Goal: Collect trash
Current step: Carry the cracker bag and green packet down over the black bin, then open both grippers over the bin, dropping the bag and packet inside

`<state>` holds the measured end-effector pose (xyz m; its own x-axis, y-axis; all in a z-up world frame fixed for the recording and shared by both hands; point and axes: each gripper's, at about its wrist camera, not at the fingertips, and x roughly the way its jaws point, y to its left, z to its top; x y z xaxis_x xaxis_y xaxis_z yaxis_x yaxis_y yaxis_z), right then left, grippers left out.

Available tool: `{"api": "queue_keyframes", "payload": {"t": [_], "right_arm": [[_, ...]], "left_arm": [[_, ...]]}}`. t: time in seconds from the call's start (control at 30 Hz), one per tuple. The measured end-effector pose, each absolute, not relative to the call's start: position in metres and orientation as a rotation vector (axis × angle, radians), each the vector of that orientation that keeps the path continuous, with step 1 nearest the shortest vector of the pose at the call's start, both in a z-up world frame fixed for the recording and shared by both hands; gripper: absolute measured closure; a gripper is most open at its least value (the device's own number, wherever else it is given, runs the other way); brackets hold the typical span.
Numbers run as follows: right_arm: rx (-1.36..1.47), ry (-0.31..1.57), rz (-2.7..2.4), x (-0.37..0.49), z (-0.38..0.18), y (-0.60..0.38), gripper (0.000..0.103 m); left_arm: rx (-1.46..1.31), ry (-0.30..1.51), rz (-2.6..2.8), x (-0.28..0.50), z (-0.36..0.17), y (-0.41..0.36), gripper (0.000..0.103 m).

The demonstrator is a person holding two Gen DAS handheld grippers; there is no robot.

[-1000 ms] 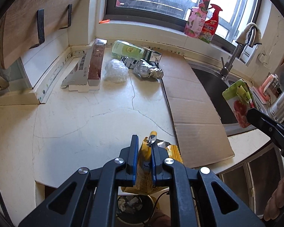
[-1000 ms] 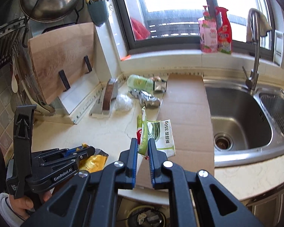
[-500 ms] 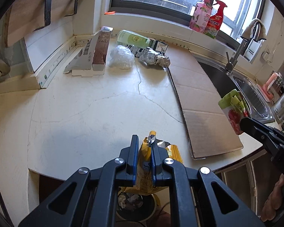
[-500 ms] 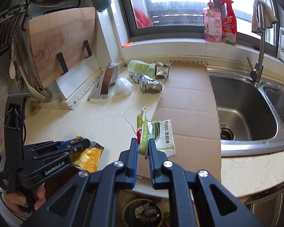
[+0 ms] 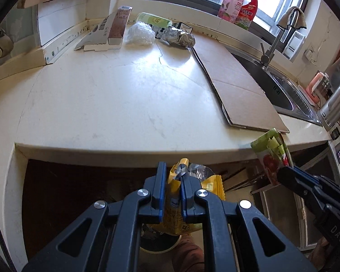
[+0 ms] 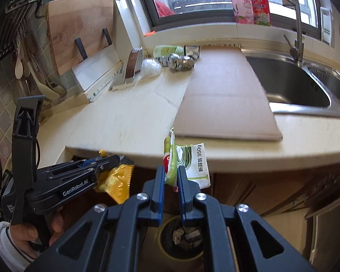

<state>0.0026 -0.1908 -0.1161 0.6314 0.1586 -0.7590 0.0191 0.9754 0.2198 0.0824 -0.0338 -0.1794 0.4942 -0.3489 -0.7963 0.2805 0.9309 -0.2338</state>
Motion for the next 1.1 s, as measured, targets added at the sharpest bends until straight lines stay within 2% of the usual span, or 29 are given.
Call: {"api": "queue_keyframes", "payload": {"t": [0.33, 0.9, 1.0, 1.1], "right_arm": [[0.26, 1.061, 0.103, -0.033, -0.167, -0.172, 0.092], [0.401, 1.346, 0.115, -0.03, -0.354, -0.18, 0.091], [0.405, 1.37, 0.12, -0.023, -0.391, -0.178, 0.088], [0.395, 1.386, 0.127, -0.017, -0.425, -0.178, 0.088]], "left_arm": [[-0.071, 1.103, -0.403, 0.047, -0.223, -0.037, 0.094], [-0.07, 1.382, -0.363, 0.042, -0.413, -0.04, 0.094], [-0.067, 1.397, -0.347, 0.044, -0.445, -0.042, 0.091], [-0.057, 1.405, -0.319, 0.046, -0.477, -0.039, 0.079]]}}
